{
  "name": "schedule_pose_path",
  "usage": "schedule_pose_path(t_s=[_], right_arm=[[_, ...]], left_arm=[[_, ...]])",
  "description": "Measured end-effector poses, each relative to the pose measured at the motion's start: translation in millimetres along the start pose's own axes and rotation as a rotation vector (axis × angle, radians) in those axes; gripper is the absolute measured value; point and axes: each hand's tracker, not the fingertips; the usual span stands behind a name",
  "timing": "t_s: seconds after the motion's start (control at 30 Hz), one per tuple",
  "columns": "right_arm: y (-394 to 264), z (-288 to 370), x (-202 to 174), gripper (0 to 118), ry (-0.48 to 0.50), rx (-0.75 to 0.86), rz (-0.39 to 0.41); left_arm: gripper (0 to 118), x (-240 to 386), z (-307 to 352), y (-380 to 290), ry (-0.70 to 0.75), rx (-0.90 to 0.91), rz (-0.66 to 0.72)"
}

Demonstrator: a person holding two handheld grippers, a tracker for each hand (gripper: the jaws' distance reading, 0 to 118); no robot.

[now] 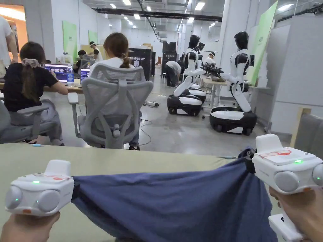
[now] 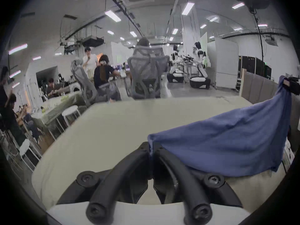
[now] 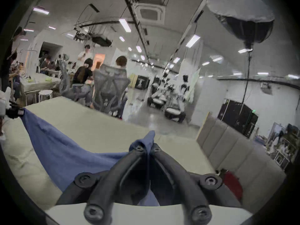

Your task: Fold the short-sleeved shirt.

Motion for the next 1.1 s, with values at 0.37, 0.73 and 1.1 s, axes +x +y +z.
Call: schedule_pose_path(t_s=[0.37,0.73,1.1], right_arm=[[112,-16,52,2,-0.119,0.168,-0.050],[194,-43,60,2,-0.134,0.320,-0.097],[143,-71,43,2,-0.117,0.244,-0.133]], left_arm=[[1,8,5,172,0.122,0.212,-0.059],[1,-8,-8,266,0.224,0.340,-0.064],[1,-3,-39,215,0.198,0.275,-0.064]])
